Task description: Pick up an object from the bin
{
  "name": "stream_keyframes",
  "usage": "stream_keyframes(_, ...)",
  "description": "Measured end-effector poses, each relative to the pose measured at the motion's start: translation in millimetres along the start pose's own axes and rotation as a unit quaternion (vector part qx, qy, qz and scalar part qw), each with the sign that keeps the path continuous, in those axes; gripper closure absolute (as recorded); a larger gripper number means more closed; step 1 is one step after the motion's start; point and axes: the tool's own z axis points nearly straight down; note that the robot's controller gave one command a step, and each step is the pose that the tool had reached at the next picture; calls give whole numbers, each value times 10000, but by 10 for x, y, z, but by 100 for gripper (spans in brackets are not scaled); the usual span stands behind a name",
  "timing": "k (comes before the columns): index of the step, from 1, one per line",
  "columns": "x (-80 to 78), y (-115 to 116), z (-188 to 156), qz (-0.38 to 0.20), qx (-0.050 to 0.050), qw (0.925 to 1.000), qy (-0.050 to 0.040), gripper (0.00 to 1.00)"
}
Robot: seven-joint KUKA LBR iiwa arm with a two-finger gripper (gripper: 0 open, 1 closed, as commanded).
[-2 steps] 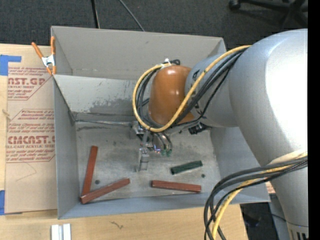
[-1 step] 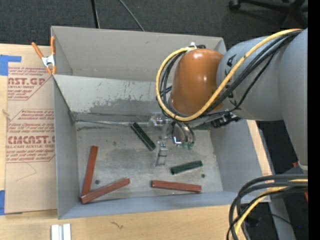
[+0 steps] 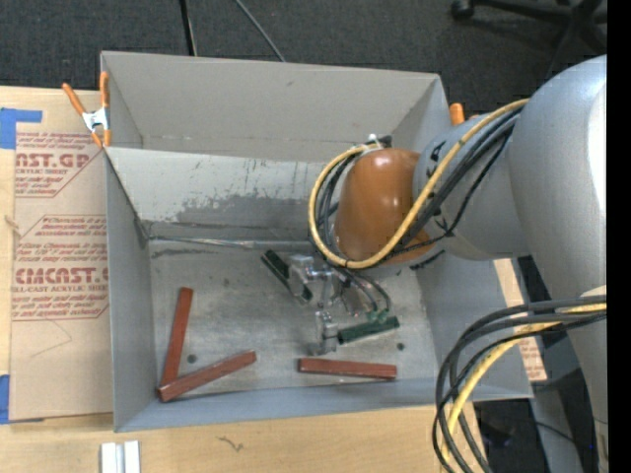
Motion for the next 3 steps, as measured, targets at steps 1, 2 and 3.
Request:
stream_keyframes(1,-128,-524,-21,44,9,10000,-11,0)
stream_keyframes(2,-134,-500,-34,29,5,10000,-14,100)
stream_keyframes(3,-237,-704,-1460,106,14,9999,-50,100)
